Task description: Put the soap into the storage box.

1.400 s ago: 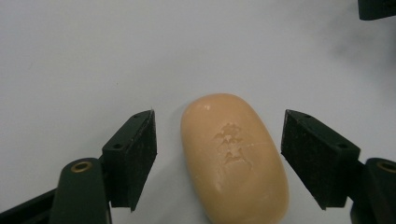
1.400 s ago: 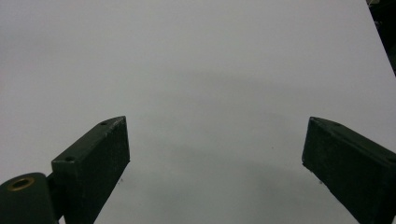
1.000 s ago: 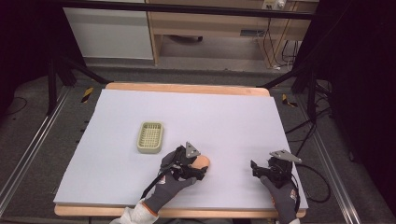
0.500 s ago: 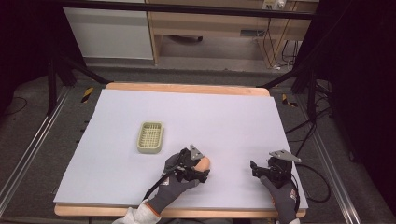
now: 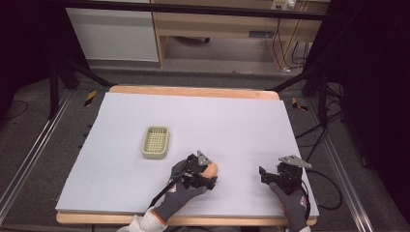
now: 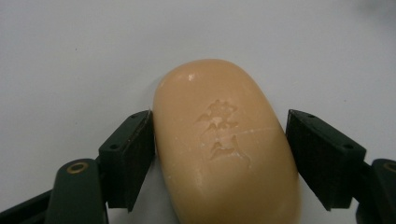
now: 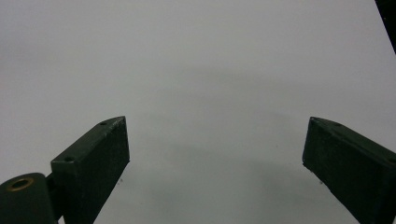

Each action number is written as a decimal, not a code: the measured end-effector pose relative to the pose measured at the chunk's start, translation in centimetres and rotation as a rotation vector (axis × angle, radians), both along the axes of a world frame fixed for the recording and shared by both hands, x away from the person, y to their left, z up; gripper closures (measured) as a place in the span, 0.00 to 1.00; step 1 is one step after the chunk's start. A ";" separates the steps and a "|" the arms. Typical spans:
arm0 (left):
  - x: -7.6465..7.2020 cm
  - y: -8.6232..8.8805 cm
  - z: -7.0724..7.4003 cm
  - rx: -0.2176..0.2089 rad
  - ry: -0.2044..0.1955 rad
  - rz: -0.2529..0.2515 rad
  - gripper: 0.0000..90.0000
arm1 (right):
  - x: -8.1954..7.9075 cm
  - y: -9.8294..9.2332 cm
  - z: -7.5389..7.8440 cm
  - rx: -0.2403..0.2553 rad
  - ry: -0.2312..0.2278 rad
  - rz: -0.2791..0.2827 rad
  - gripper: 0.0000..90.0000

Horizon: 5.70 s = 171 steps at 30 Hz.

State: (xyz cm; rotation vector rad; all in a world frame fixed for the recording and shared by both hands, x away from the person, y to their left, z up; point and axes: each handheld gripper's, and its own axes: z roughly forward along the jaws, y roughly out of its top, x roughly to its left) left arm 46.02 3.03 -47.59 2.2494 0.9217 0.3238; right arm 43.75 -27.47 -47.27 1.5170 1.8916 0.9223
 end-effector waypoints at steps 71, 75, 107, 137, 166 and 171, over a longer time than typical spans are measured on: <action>-0.5 3.3 4.2 -0.097 -0.038 0.015 0.35 | -0.2 -0.1 0.0 0.005 -0.002 -0.008 0.08; -0.3 4.1 5.0 -0.108 -0.053 0.031 0.35 | -0.2 -0.3 0.1 0.009 -0.008 -0.015 0.08; 1.6 9.8 7.5 -0.159 -0.075 0.150 0.35 | -0.3 -0.3 0.2 0.001 -0.022 -0.022 0.08; 4.7 14.0 7.3 -0.147 -0.083 0.273 0.36 | -0.2 -0.1 0.2 -0.004 -0.027 -0.021 0.08; 7.0 17.0 6.4 -0.224 -0.164 0.369 0.76 | 0.1 0.1 0.1 -0.007 -0.026 -0.019 0.08; 7.6 17.4 5.2 -0.200 -0.114 0.383 0.72 | 0.1 0.2 0.1 -0.004 -0.020 -0.021 0.08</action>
